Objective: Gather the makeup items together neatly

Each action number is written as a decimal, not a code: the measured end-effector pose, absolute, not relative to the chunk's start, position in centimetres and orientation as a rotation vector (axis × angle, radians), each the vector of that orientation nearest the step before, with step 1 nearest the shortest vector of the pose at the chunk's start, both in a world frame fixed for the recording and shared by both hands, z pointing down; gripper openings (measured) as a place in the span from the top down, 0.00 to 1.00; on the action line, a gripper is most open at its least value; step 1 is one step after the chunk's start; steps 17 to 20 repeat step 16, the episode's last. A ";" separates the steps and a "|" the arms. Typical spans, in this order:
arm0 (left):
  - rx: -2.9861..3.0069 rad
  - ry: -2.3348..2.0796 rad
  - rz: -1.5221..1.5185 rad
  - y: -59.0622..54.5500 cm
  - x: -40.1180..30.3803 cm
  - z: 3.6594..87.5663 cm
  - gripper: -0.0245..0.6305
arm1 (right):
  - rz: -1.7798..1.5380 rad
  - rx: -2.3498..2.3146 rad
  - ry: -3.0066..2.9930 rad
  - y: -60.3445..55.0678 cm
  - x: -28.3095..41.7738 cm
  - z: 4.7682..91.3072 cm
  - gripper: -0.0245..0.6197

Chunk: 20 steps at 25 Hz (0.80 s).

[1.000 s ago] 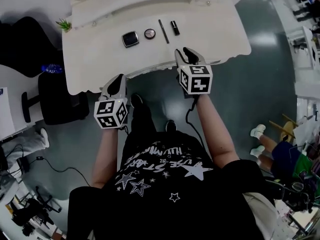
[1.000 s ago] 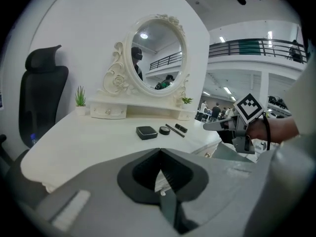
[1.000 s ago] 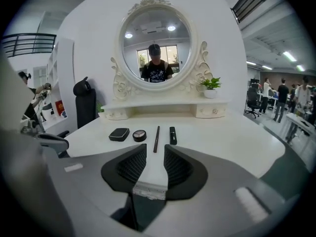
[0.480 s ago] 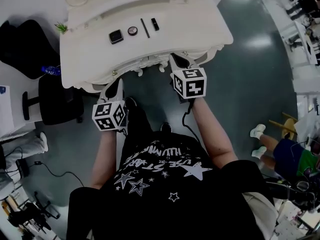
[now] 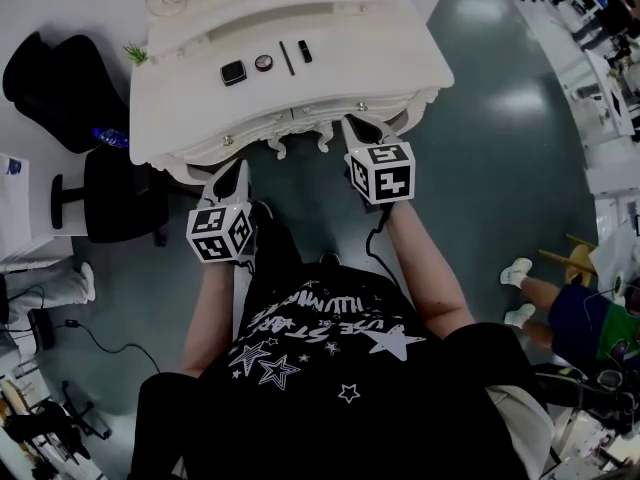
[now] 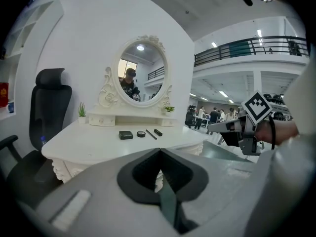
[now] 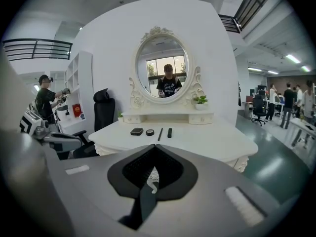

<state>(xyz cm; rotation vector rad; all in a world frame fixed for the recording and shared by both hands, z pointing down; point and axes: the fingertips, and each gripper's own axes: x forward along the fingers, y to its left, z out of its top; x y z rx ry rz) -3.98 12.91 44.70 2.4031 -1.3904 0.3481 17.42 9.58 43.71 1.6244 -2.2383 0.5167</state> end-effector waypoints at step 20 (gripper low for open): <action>2.350 -1.451 0.349 18.5 -4.0 45.2 0.96 | 0.540 1.598 -2.256 14.5 18.8 44.5 0.92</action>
